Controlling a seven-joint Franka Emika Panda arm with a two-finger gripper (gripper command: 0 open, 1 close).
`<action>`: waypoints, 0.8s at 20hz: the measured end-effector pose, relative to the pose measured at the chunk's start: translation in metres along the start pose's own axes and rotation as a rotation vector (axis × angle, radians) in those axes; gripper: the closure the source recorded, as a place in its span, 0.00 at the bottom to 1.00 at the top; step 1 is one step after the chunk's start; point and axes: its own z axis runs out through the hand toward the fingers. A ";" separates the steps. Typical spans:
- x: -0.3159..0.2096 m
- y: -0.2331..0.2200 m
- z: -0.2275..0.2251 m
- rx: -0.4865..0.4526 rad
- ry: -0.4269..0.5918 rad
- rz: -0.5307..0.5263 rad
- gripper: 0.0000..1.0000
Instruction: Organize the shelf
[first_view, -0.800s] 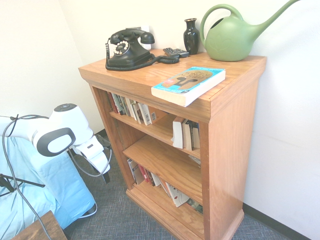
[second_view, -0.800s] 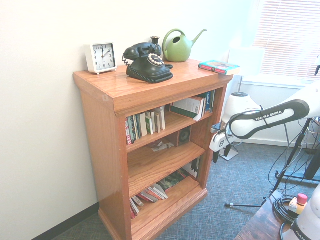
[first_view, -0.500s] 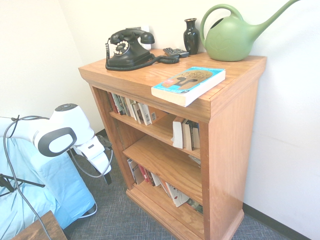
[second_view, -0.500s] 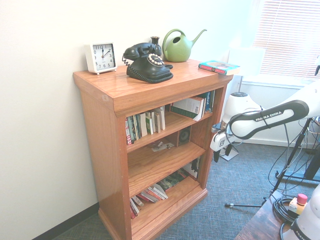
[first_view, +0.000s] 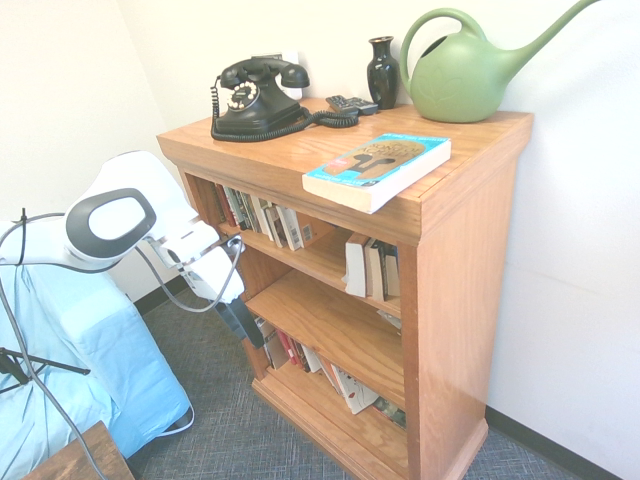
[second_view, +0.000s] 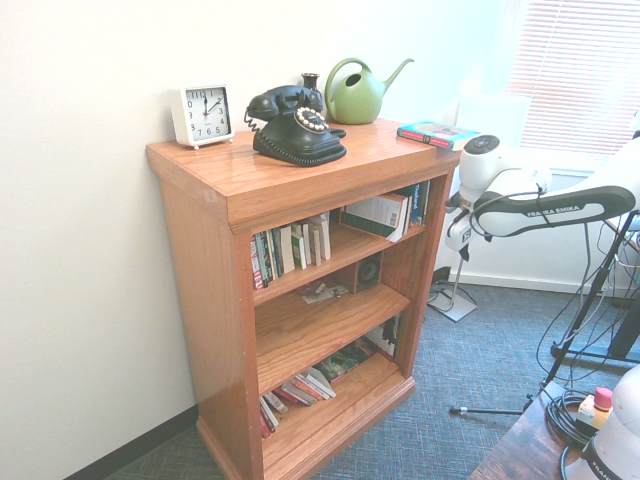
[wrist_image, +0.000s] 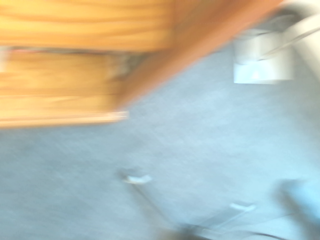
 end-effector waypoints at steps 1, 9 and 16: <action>0.011 0.006 -0.009 -0.042 0.046 -0.006 0.00; 0.059 0.021 -0.058 -0.365 0.376 -0.078 0.00; 0.076 -0.002 -0.057 -0.528 0.469 -0.048 0.00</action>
